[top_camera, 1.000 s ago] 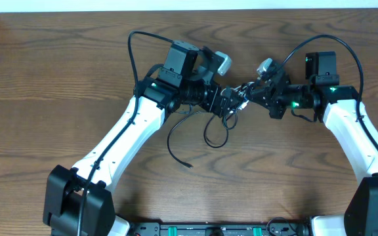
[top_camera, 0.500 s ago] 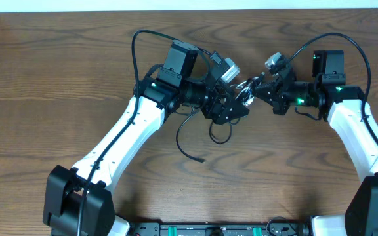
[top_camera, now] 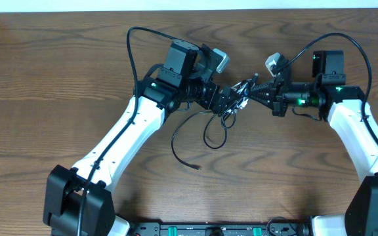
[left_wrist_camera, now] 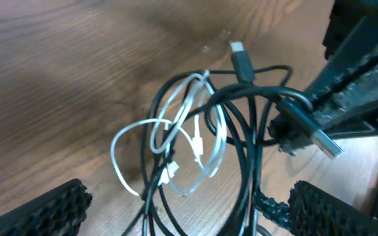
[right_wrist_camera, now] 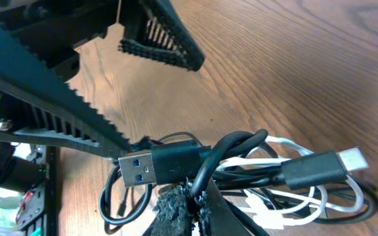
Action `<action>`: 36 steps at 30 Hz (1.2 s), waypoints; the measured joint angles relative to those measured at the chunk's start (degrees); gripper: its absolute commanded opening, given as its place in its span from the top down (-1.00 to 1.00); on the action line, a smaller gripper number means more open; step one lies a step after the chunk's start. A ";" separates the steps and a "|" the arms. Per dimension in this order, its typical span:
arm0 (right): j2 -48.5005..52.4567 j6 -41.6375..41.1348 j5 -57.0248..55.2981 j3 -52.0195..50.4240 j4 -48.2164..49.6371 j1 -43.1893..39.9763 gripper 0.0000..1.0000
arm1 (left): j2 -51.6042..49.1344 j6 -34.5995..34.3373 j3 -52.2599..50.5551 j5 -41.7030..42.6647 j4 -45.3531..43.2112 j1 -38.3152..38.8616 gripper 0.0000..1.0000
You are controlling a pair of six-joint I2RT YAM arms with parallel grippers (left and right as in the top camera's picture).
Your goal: Untangle cables
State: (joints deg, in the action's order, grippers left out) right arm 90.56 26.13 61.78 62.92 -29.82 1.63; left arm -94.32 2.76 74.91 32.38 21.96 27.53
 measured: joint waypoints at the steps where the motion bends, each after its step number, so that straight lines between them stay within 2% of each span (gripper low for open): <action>1: 0.00 -0.02 0.11 0.00 -0.17 0.02 0.98 | 0.00 -0.02 0.00 -0.37 -0.13 0.13 -0.97; 9: 0.00 -0.13 0.37 0.00 -0.42 0.72 0.98 | 0.00 -0.02 0.00 -1.25 -1.51 2.47 -0.98; 36: 0.00 -0.17 -2.25 0.00 -2.29 0.85 0.98 | 0.00 0.00 0.00 -1.27 -1.79 2.54 -0.98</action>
State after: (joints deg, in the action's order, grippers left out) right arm 90.56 25.96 59.53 62.92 -32.12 2.48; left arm -94.32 2.76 74.91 31.11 20.16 30.06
